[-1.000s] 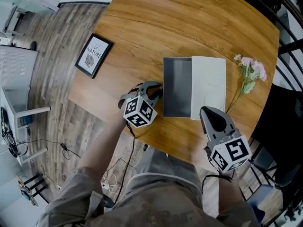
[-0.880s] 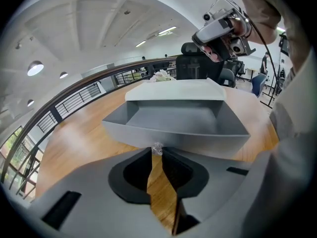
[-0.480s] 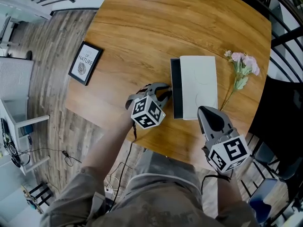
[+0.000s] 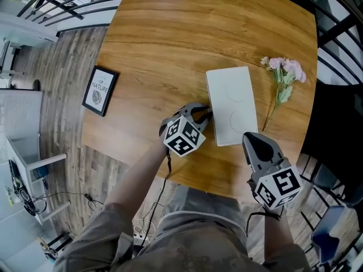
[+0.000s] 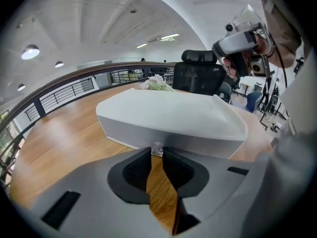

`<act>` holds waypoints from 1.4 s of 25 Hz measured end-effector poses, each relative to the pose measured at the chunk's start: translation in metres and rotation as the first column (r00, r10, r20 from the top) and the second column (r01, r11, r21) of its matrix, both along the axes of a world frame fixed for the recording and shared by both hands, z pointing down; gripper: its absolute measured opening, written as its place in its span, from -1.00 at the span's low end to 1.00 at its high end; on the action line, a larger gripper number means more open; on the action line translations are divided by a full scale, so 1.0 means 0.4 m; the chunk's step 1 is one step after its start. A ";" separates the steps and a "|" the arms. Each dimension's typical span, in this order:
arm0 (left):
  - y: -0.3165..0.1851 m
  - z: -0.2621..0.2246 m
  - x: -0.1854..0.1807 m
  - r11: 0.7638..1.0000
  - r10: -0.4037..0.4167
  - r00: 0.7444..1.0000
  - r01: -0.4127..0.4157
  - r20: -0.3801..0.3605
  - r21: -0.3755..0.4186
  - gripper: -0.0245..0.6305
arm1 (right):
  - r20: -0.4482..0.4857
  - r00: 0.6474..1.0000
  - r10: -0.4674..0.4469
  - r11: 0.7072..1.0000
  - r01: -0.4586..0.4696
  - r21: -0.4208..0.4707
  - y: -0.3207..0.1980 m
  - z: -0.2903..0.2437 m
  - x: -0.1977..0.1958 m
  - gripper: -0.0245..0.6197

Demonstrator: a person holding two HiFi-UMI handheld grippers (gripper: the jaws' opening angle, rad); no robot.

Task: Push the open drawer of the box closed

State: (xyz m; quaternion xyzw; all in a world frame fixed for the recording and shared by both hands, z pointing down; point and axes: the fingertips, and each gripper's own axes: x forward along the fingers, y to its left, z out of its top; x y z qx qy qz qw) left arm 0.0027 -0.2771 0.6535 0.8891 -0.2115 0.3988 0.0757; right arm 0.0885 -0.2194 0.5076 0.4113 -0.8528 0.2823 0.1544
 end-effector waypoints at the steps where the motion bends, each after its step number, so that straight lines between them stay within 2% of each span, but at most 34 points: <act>1: 0.000 0.001 -0.003 1.000 -0.012 1.000 0.012 -0.004 -0.013 -0.66 | 0.003 1.000 0.005 1.000 -0.005 0.000 0.001 -0.001 0.002 -0.82; 3: 0.005 0.002 -0.013 0.999 -0.031 1.000 0.031 0.002 -0.030 -0.54 | 0.007 1.000 0.010 1.000 -0.010 0.003 0.003 -0.007 0.005 -0.82; 9: 0.018 -0.044 -0.060 0.997 -0.081 0.997 0.081 0.013 -0.009 -0.53 | -0.010 1.000 -0.008 0.999 0.008 0.054 0.004 -0.052 -0.001 -0.82; 13: 0.022 -0.131 -0.092 0.992 -0.122 0.992 0.123 -0.023 0.023 -0.59 | 0.003 1.000 -0.011 0.994 0.010 0.111 -0.002 -0.123 -0.008 -0.82; 17: 0.014 -0.227 -0.114 0.982 -0.161 0.985 0.165 -0.055 0.090 -0.68 | 0.049 0.999 0.000 0.980 -0.010 0.201 -0.021 -0.230 -0.004 -0.82; 21: 0.010 -0.362 -0.128 0.958 -0.207 0.968 0.231 -0.145 0.170 -0.77 | 0.060 0.998 -0.013 0.955 -0.005 0.297 -0.031 -0.345 -0.004 -0.82; 24: 0.017 -0.479 -0.124 0.935 -0.207 0.950 0.262 -0.232 0.238 -0.80 | 0.059 0.998 -0.020 0.930 -0.003 0.368 -0.028 -0.432 -0.001 -0.82; 31: 0.056 -0.714 -0.090 0.893 -0.120 0.944 0.238 -0.309 0.382 -0.85 | 0.058 0.998 -0.018 0.863 -0.014 0.504 0.022 -0.627 0.028 -0.82; 35: 0.095 -0.841 -0.074 0.866 -0.067 0.922 0.243 -0.381 0.437 -0.85 | 0.049 0.999 -0.010 0.826 -0.019 0.563 0.065 -0.708 0.048 -0.82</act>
